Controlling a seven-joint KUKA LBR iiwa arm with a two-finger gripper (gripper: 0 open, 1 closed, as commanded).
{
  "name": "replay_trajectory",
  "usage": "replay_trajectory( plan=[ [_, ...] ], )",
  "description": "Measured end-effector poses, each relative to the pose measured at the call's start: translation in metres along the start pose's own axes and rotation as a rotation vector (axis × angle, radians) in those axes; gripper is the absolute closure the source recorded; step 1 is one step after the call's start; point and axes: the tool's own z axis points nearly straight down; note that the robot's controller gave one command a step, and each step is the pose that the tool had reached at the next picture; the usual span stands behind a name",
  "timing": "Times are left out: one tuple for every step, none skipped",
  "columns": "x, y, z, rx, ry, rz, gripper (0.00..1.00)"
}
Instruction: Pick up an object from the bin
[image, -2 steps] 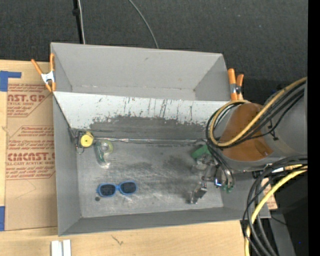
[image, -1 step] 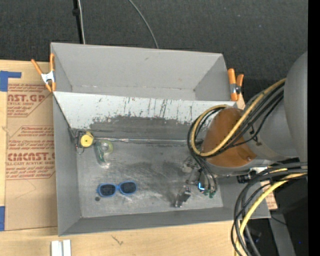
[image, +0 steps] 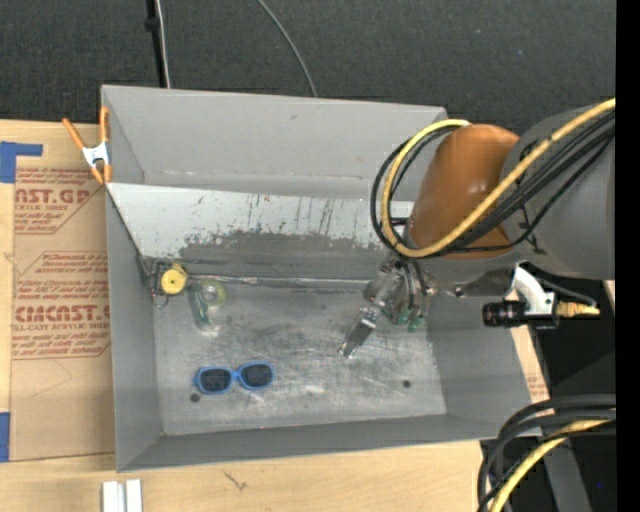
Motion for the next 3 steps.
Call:
replay_trajectory(
  plan=[
    [0.060, 0.048, 0.113, 0.009, 0.014, 0.023, 0.00],
    [0.037, 0.117, 0.101, 0.000, 0.004, -0.135, 0.00],
    [0.088, 0.124, 0.125, 0.000, 0.000, -0.200, 0.00]
  ],
)
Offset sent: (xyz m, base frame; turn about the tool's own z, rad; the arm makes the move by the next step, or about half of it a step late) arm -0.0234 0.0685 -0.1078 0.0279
